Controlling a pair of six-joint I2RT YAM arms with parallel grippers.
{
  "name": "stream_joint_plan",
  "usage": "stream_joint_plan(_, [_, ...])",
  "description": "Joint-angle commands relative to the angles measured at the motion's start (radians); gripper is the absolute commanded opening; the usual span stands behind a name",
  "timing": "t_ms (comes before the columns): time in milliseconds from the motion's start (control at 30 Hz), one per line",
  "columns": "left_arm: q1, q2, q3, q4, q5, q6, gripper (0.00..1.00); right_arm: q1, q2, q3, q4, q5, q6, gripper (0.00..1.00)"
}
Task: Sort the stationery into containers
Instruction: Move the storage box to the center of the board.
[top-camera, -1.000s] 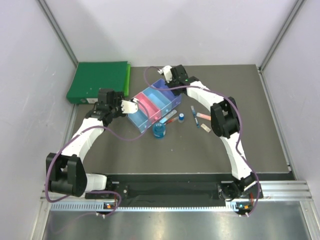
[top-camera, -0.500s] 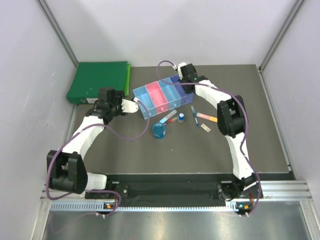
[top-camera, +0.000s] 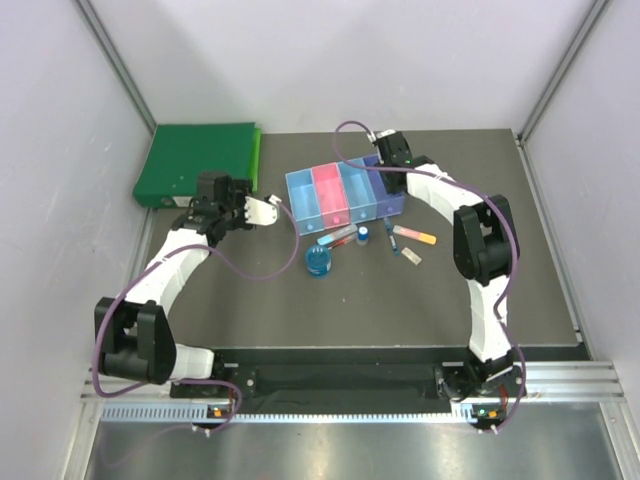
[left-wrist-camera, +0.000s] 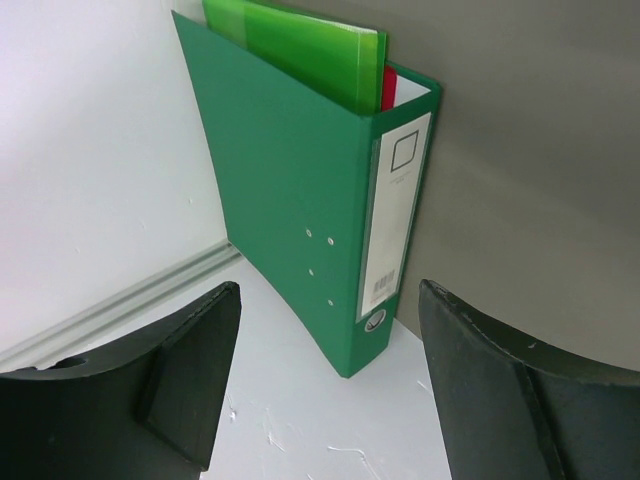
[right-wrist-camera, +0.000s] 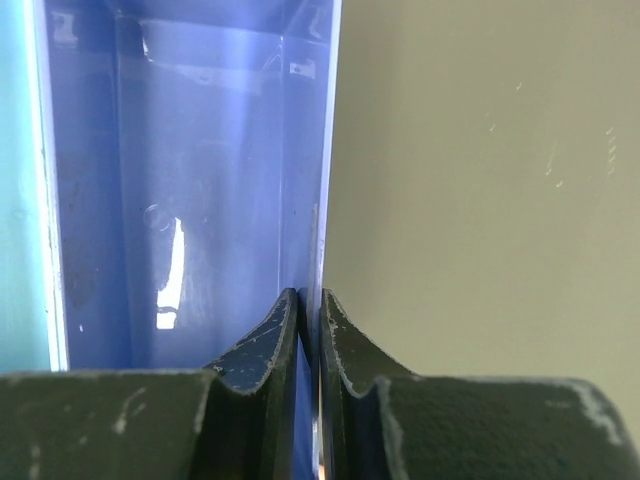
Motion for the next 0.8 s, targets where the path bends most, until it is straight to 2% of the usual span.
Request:
stream_joint_plan(0, [0.006, 0.007, 0.045, 0.033, 0.05, 0.024, 0.77, 0.004, -0.042, -0.034, -0.029, 0.038, 0.015, 0.0])
stream_joint_plan(533, [0.006, 0.02, 0.046, 0.042, 0.042, 0.015, 0.77, 0.01, 0.081, 0.188, 0.013, 0.108, -0.062, 0.0])
stream_joint_plan(767, [0.006, 0.026, 0.048, 0.047, 0.037, 0.024, 0.77, 0.005, 0.179, 0.266, -0.011, 0.038, -0.04, 0.0])
